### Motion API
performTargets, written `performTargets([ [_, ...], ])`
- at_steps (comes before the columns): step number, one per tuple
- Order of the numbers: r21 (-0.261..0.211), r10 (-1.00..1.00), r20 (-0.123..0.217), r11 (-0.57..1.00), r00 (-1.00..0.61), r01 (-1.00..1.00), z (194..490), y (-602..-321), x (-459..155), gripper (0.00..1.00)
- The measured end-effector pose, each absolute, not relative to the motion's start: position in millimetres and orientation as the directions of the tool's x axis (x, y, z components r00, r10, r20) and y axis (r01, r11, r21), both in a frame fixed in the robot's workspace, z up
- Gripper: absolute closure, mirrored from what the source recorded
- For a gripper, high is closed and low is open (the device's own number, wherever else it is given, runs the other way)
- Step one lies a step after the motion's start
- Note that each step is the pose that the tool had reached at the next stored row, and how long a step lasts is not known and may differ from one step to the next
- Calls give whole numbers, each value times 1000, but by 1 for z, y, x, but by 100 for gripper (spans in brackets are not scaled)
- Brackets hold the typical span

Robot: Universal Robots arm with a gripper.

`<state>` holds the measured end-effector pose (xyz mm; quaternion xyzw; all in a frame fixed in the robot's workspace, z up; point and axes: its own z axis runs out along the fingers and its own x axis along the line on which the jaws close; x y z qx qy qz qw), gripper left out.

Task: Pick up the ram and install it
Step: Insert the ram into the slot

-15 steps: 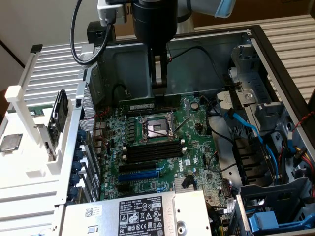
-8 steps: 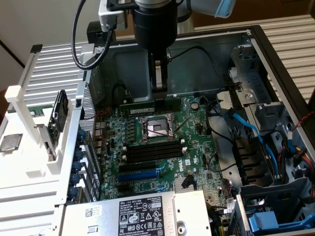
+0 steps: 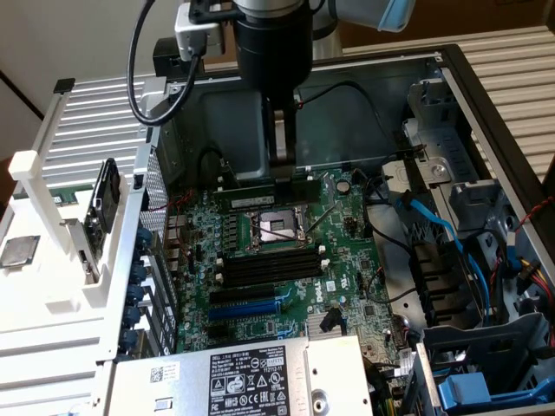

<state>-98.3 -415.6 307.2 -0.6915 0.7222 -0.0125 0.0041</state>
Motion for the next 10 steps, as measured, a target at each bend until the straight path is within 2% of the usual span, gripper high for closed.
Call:
performTargets([
  [10,-53,-999,23,43,-44,-998,296,-415,-99,88],
])
